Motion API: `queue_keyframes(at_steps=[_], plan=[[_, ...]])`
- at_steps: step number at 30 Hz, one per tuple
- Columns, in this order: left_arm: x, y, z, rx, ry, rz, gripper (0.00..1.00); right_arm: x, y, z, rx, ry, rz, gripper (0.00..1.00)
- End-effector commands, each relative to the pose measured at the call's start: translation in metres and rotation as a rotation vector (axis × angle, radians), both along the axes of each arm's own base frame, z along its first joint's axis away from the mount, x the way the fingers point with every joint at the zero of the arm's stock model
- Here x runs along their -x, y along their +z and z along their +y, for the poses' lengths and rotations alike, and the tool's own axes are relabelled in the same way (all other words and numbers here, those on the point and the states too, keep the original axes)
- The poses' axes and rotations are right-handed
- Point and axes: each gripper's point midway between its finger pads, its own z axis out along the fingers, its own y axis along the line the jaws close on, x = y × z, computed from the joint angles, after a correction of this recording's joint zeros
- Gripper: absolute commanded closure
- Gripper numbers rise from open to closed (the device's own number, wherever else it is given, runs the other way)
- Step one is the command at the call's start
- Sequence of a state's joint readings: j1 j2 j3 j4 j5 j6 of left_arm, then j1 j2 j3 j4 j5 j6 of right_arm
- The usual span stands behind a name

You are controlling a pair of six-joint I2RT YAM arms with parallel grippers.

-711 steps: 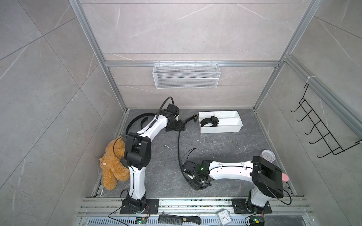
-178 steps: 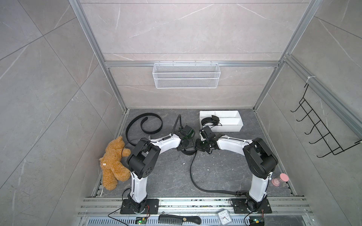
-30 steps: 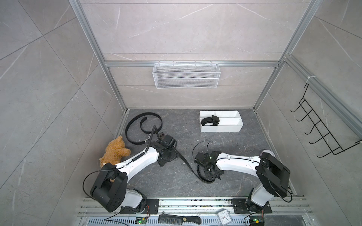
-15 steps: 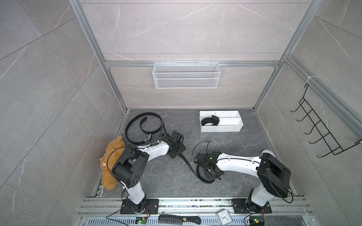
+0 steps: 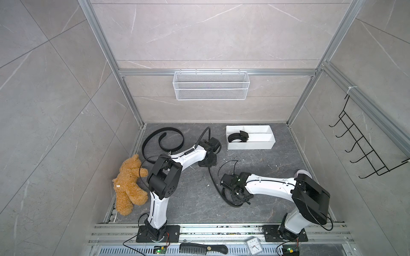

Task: Place the belts into the storage roll
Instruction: Roll the belt at the center of the board.

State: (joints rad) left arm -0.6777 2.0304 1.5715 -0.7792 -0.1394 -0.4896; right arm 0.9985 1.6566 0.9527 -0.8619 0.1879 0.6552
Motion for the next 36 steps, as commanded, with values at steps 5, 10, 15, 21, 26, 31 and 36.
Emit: queue_keyframes(at_steps=[5,10,15,21,26,31,36], plan=[[0.001,0.005,-0.008,-0.099,-0.269,0.127,1.0,0.019,-0.011,0.034,-0.057,0.08,0.045,1.0],[0.027,-0.005,0.006,-0.183,-0.356,0.234,1.0,0.017,-0.007,0.028,0.004,0.096,0.019,1.0],[0.045,-0.012,0.007,-0.144,-0.422,0.249,1.0,0.017,-0.005,0.037,-0.033,0.142,0.017,1.0],[0.035,-0.007,-0.025,-0.014,-0.486,0.168,1.0,0.01,0.009,0.072,-0.062,0.257,-0.031,1.0],[0.044,0.005,-0.053,0.113,-0.549,0.145,1.0,0.01,0.003,0.081,-0.044,0.29,-0.028,1.0],[0.063,0.0,-0.042,0.082,-0.54,0.184,0.7,0.009,0.001,0.095,-0.052,0.305,-0.027,1.0],[0.066,0.023,-0.03,0.114,-0.484,0.079,0.32,0.008,-0.005,0.105,-0.059,0.316,-0.013,1.0]])
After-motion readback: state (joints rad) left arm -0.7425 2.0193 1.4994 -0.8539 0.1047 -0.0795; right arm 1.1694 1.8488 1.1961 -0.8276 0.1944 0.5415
